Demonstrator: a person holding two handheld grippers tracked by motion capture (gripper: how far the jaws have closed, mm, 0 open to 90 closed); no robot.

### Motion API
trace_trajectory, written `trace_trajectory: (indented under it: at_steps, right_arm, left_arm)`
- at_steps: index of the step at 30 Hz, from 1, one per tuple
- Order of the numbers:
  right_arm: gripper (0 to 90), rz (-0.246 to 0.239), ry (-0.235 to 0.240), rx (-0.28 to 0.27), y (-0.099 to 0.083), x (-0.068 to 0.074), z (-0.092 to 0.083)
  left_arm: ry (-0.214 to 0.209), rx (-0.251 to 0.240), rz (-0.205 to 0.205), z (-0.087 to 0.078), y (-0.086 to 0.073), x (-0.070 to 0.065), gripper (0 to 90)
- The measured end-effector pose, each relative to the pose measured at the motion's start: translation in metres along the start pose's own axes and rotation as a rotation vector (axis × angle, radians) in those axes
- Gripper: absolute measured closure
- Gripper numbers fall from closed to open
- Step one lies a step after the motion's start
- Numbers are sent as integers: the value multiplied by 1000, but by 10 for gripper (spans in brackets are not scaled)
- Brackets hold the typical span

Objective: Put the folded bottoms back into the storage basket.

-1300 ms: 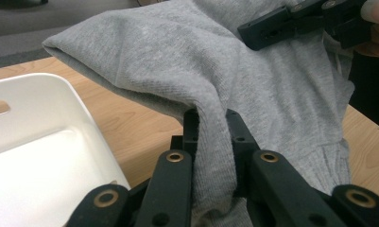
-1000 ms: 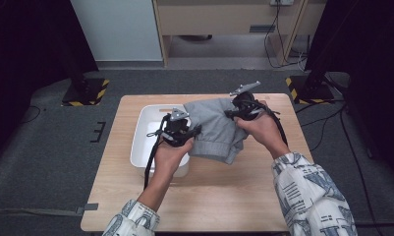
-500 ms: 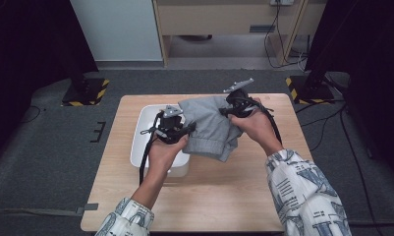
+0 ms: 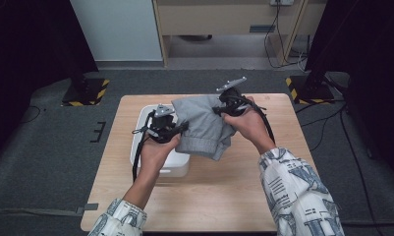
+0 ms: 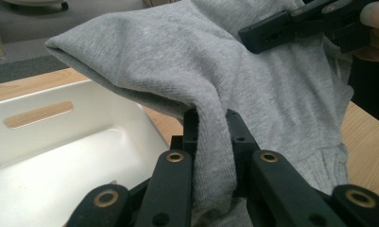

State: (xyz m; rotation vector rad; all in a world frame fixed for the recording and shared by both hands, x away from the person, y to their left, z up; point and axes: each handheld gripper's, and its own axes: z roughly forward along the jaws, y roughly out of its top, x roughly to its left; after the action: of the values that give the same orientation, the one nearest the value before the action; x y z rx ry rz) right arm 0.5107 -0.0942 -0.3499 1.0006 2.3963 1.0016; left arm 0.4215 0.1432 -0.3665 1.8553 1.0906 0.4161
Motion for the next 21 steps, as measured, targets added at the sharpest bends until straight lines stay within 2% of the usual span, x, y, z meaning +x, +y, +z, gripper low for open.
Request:
trace_trajectory:
  at_steps: [9, 21]
  right_arm:
    - [731, -8, 15, -1, 5, 8, 8]
    - [731, -6, 29, -11, 10, 16, 14]
  left_arm:
    - [10, -6, -9, -7, -3, 9, 822]
    - [15, -6, -2, -15, -6, 19, 822]
